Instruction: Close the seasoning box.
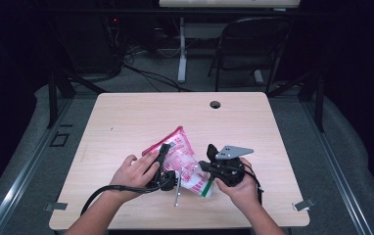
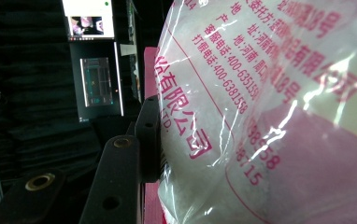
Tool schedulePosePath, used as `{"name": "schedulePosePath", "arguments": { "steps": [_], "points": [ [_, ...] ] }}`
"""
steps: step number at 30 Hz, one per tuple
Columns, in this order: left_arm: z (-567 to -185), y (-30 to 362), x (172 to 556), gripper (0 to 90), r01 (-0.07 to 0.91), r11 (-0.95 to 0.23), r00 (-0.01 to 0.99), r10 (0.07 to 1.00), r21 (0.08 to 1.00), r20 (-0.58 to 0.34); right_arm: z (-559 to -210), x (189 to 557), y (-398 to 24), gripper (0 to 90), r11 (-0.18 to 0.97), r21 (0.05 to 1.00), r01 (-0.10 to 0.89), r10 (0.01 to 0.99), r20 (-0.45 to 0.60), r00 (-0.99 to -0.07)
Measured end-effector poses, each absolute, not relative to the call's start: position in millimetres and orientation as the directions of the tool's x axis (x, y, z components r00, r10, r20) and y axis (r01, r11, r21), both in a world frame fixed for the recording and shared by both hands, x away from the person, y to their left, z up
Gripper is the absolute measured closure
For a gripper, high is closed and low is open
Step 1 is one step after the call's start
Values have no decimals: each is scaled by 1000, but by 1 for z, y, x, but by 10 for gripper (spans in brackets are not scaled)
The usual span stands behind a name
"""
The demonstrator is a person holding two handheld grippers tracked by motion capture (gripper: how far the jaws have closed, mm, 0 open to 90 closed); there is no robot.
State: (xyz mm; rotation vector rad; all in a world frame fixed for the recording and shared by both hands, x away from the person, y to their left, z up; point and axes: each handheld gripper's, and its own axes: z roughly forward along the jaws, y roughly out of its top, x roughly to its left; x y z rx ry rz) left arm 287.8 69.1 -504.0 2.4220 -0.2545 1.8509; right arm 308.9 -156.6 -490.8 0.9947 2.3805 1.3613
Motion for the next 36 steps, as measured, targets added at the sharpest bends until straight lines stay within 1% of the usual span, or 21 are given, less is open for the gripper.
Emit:
{"name": "schedulePosePath", "arguments": {
  "steps": [10,15,20,31,32,36],
  "points": [
    [-503,68,288,640,-198,-979,227,-83,-37,970,-491,309,-157,900,340,830,443,657,127,-743],
    [-501,68,287,645,-189,-981,240,-91,-45,966,-490,309,-157,900,339,830,443,658,127,-742],
    [-499,67,286,649,-198,-979,222,-100,-56,970,-490,309,-157,900,339,830,442,658,127,-742],
    [-497,67,286,653,-193,-980,228,-100,-56,969,-489,309,-157,900,334,833,440,660,126,-740],
    [-497,67,285,653,-198,-978,213,-101,-58,972,-489,309,-157,900,334,834,440,661,126,-740],
    [-495,67,286,655,-199,-978,209,-105,-62,972,-489,309,-156,900,332,834,440,661,127,-740]
  ]
}}
